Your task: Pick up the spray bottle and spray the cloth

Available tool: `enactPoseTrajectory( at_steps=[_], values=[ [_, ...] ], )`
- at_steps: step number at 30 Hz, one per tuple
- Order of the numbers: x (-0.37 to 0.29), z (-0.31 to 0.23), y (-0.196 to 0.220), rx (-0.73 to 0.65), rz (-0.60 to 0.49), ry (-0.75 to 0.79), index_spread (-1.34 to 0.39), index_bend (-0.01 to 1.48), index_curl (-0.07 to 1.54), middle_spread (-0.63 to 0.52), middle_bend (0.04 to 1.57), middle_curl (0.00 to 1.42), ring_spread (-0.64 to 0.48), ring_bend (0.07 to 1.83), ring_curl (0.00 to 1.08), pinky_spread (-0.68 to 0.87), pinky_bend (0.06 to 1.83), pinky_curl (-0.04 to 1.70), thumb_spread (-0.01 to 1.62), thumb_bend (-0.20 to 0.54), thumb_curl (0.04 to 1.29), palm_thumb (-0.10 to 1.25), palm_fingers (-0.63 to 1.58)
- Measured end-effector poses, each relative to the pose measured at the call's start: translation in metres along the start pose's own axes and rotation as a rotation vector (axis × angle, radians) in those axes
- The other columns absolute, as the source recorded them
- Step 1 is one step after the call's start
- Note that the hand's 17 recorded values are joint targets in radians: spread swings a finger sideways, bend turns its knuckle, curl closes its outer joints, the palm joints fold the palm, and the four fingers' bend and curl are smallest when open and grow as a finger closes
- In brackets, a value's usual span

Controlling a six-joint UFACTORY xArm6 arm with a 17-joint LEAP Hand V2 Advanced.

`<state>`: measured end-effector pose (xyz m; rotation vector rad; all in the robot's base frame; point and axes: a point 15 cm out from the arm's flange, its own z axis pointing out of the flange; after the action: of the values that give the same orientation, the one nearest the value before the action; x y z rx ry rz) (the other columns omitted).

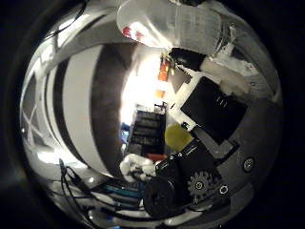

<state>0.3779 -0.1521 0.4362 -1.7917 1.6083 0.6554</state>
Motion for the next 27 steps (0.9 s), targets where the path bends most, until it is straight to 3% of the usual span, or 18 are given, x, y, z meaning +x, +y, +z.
enactPoseTrajectory(
  at_steps=[9, 16, 27],
  values=[
    [-0.043, 0.008, 0.055, -0.306, -0.037, 0.379, -0.18, 1.16, 0.66, -0.08, 1.33, 0.56, -0.15, 1.45, 0.57, -0.18, 1.08, 1.13, 0.99, -0.016, 0.70, 1.08, 1.21],
    [-0.053, 0.021, 0.074, -0.577, -0.063, 0.599, -0.18, 1.15, 0.66, -0.08, 1.34, 0.56, -0.15, 1.45, 0.57, -0.19, 1.05, 1.17, 1.01, -0.014, 0.70, 1.07, 1.21],
    [-0.012, 0.077, 0.109, -0.857, 0.015, 0.741, -0.19, 1.15, 0.66, -0.08, 1.34, 0.56, -0.16, 1.44, 0.57, -0.21, 1.04, 1.22, 1.06, -0.008, 0.68, 1.08, 1.21]
  ],
)
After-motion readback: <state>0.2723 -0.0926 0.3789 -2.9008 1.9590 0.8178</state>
